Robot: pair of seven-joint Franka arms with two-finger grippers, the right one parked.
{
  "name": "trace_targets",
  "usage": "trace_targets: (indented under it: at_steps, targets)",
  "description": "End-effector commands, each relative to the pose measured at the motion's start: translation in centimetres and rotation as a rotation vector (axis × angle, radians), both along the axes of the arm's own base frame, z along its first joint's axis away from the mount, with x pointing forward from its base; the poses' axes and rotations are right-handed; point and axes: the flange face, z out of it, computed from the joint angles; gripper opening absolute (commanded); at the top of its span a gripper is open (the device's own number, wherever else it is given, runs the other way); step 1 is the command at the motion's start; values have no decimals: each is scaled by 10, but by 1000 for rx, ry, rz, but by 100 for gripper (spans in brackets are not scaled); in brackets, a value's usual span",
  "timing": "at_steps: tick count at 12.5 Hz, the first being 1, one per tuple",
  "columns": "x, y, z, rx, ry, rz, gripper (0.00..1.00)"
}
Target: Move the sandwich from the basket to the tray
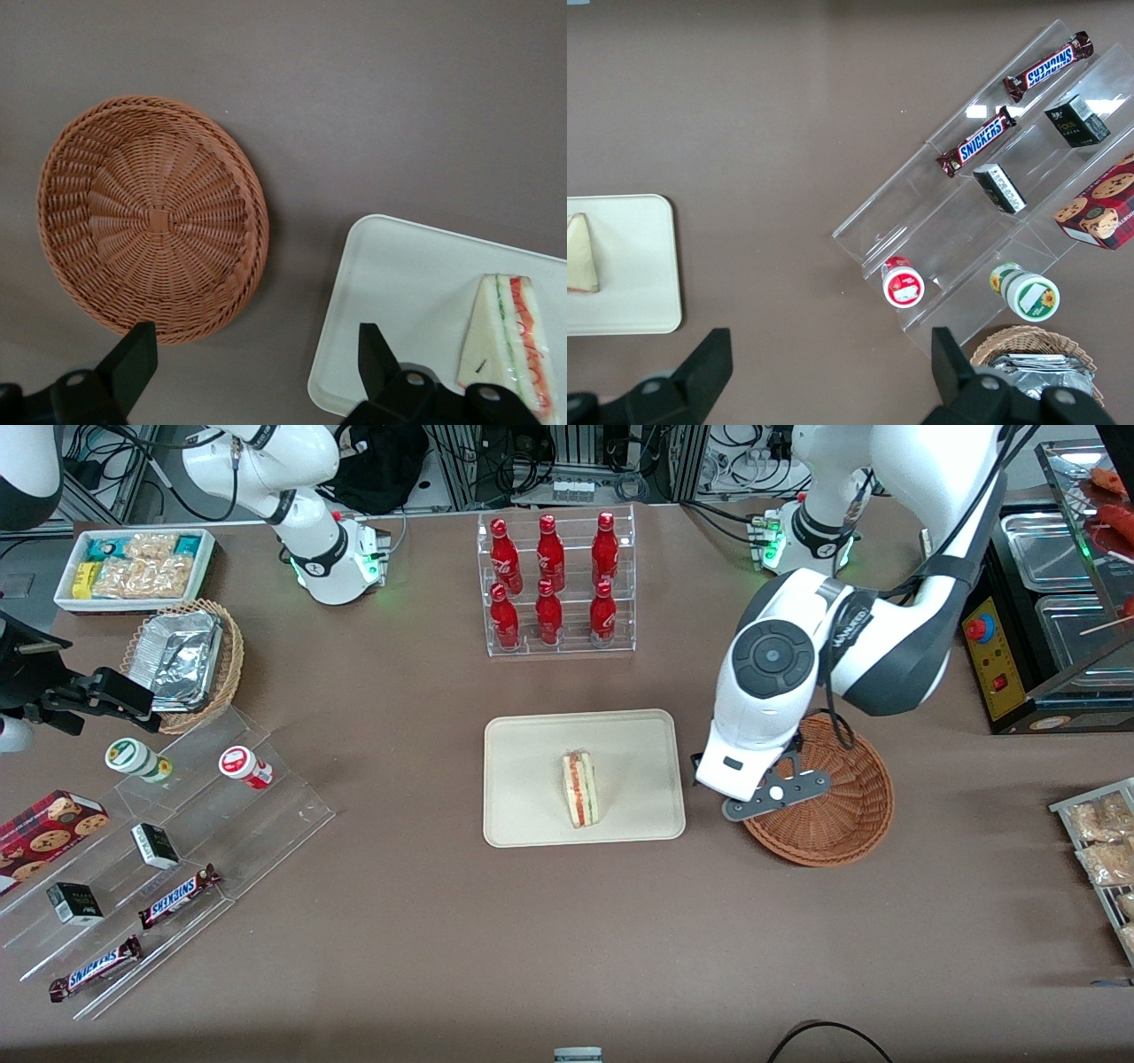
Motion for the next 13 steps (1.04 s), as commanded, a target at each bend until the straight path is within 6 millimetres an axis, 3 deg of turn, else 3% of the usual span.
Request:
trace_targets:
  at_steps: [1,3,6,13]
  targets:
    - [-8,36,14,8,15,-2,100]
    - [-12,73,21,-16,49,-21,100]
    - [-25,113,39,-53,111,-80,100]
    - [-42,164,73,-89,184,-146,100]
